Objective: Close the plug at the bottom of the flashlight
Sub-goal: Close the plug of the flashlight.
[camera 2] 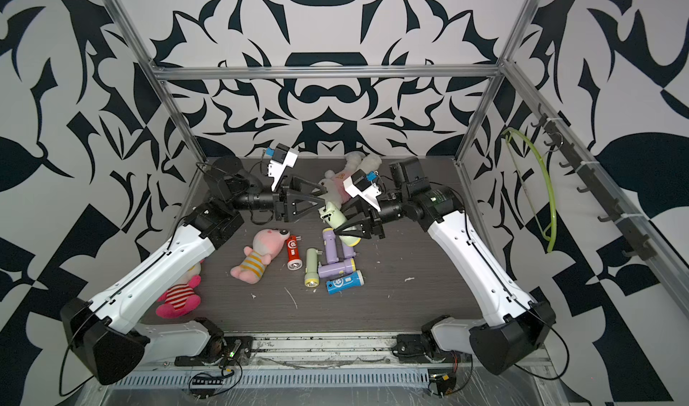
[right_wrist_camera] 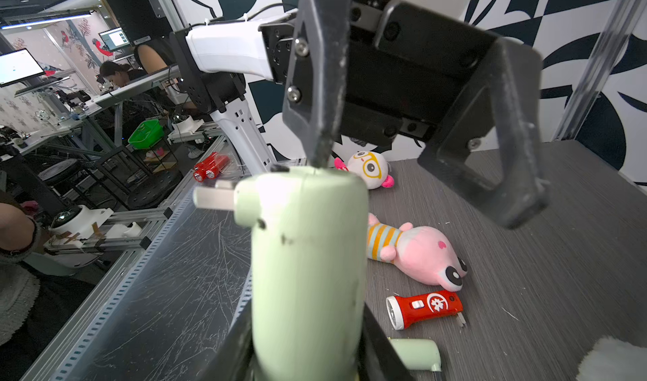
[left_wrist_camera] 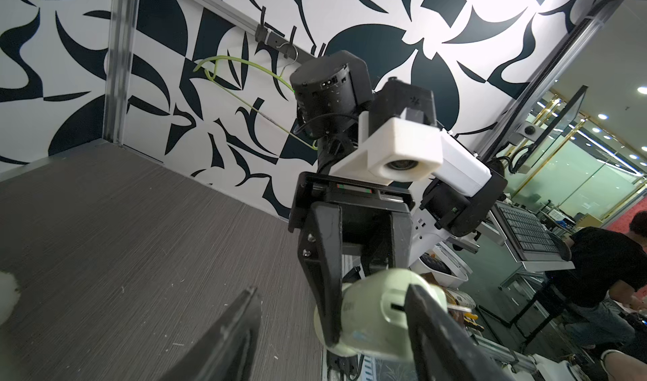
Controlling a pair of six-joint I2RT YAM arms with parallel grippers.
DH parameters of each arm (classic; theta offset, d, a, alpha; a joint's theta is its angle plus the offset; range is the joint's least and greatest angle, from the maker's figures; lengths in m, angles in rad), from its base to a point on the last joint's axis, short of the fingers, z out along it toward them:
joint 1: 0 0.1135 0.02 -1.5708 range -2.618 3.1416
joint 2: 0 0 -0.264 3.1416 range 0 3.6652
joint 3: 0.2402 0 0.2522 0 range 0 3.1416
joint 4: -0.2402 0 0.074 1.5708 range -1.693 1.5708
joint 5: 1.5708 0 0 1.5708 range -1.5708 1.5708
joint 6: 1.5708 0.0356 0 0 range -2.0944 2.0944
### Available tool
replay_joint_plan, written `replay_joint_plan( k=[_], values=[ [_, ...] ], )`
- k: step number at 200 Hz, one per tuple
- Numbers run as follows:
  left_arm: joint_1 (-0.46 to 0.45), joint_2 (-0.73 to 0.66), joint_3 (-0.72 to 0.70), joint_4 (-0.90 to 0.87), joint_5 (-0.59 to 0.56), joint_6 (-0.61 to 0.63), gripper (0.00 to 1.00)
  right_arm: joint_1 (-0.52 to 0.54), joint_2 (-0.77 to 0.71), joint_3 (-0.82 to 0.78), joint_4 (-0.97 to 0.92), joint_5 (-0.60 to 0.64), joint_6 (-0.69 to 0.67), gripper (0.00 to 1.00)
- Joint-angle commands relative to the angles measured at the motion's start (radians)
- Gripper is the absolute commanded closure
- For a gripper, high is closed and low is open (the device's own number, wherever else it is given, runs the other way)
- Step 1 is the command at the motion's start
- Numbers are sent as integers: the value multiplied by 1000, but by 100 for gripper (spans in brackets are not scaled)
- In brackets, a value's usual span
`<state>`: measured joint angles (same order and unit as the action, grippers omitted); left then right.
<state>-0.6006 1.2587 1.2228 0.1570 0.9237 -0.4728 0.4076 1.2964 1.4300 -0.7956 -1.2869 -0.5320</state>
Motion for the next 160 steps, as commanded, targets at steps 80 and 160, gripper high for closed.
replay_joint_plan(
  k=[80, 160],
  values=[
    [-2, -11, 1, 33, 58, -17, 24, 4, -18, 50, -2, -54, -32, 100],
    [-22, -15, 7, 21, 67, -6, 16, 4, 6, 61, -16, -54, -39, 100]
  ],
)
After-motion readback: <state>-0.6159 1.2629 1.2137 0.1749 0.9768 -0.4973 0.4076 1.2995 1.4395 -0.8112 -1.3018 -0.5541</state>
